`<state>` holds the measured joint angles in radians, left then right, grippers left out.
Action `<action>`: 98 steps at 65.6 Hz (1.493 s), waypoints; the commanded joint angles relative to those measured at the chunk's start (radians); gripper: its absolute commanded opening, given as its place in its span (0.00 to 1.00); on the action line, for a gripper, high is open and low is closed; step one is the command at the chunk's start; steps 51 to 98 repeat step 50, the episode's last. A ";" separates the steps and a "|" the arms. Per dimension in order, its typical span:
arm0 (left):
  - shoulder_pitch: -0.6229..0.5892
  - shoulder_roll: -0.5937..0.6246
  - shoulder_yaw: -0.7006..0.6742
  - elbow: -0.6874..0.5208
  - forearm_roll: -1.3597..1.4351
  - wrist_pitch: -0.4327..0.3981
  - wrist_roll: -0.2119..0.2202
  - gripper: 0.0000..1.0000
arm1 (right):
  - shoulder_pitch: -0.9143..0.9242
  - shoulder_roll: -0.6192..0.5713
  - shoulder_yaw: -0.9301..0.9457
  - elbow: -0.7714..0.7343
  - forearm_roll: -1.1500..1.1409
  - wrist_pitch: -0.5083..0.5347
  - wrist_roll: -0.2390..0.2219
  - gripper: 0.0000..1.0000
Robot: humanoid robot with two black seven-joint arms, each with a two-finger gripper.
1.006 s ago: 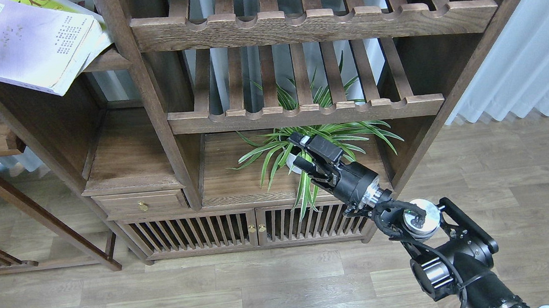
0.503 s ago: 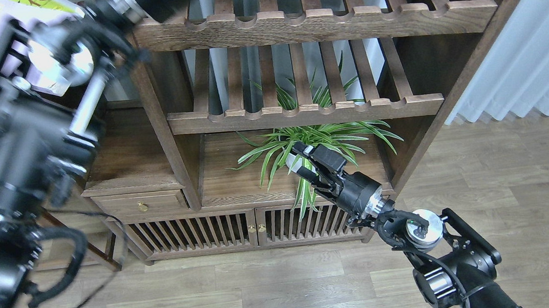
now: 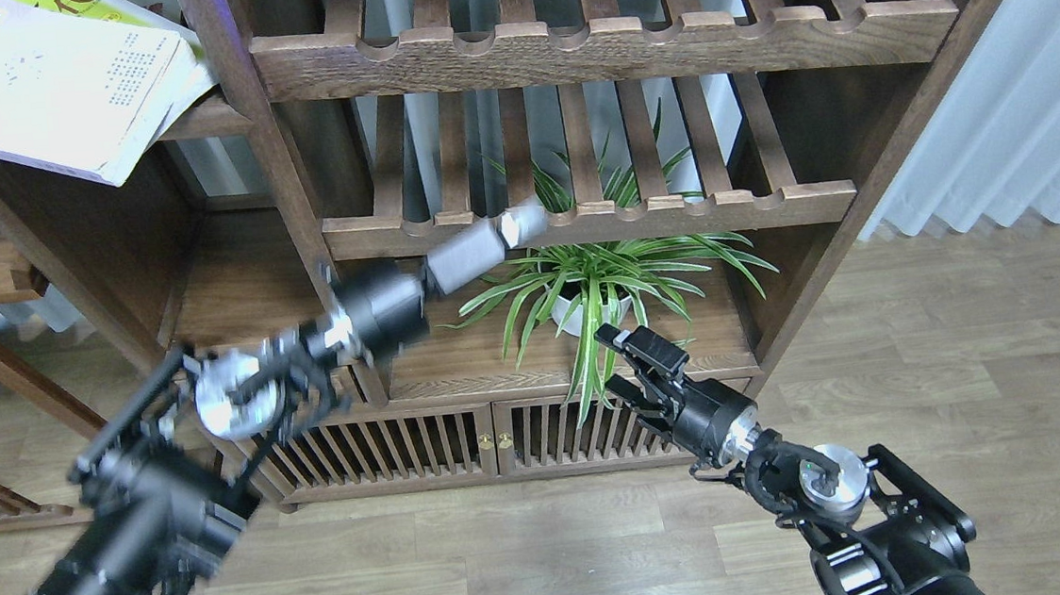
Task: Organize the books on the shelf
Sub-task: 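Withdraw the left gripper down from the upper shelf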
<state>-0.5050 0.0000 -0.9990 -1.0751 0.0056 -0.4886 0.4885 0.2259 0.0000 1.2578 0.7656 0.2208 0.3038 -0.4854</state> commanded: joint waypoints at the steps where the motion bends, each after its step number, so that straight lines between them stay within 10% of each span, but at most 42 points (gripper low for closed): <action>1: 0.123 0.000 -0.010 0.006 -0.019 0.000 0.000 0.94 | 0.000 0.000 0.000 -0.011 0.000 0.000 0.001 0.99; 29: 0.341 0.000 -0.040 0.162 -0.190 0.000 -0.033 0.99 | 0.000 0.000 -0.012 -0.008 0.000 0.006 0.001 1.00; 98: 0.353 0.000 -0.038 0.253 -0.191 0.000 -0.031 0.99 | 0.001 0.000 -0.015 -0.006 0.000 0.005 0.001 1.00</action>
